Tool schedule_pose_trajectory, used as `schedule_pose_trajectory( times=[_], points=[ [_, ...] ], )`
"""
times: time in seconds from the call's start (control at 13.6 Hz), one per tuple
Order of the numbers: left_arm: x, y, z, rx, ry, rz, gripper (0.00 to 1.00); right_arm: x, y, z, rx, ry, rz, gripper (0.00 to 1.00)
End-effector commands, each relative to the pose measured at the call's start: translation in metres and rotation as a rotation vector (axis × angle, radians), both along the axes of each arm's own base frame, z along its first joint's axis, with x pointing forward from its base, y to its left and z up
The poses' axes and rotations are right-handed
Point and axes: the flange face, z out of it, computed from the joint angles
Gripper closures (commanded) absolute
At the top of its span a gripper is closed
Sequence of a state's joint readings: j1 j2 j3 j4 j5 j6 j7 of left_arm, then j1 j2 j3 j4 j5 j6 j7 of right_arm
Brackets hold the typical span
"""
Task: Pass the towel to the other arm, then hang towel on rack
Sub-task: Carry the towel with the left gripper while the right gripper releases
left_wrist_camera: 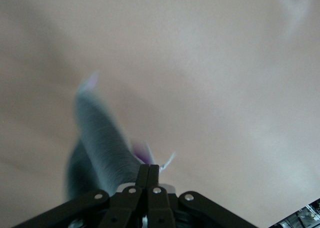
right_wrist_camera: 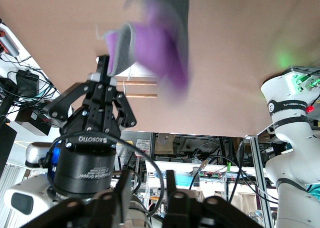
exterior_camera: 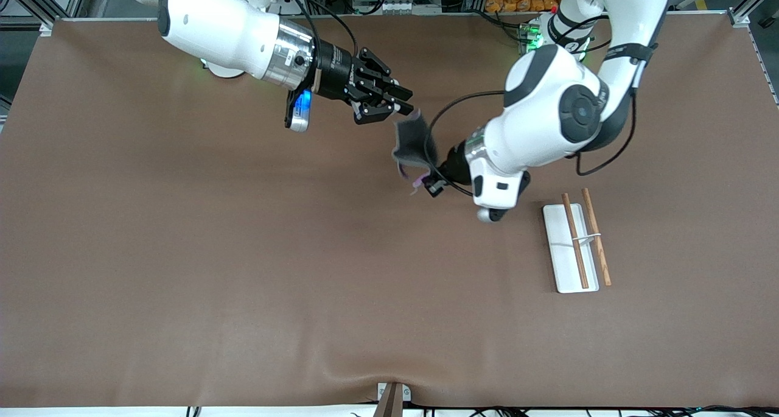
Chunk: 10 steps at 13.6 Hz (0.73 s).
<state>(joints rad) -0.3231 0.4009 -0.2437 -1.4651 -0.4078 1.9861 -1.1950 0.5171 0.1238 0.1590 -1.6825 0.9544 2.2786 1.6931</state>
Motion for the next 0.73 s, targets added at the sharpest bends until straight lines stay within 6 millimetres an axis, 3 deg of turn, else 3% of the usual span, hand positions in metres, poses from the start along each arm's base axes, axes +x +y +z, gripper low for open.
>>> schedule_pose_trajectory(
  times=[0.0,0.29,0.59,0.66],
  points=[
    [0.000,0.006,0.014,-0.017,-0.012,-0.010,1.00,0.006,0.002,0.003,-0.023,-0.015,0.001,0.00],
    [0.001,0.012,0.022,-0.017,-0.026,-0.002,1.00,0.009,-0.005,-0.001,-0.077,-0.032,0.026,0.00],
    [0.010,0.036,0.036,-0.022,-0.093,-0.050,1.00,0.022,-0.042,-0.011,-0.242,-0.032,0.119,0.00],
    [0.016,0.055,0.040,-0.024,-0.138,-0.120,1.00,0.027,-0.054,-0.014,-0.269,-0.035,0.135,0.00]
  ],
)
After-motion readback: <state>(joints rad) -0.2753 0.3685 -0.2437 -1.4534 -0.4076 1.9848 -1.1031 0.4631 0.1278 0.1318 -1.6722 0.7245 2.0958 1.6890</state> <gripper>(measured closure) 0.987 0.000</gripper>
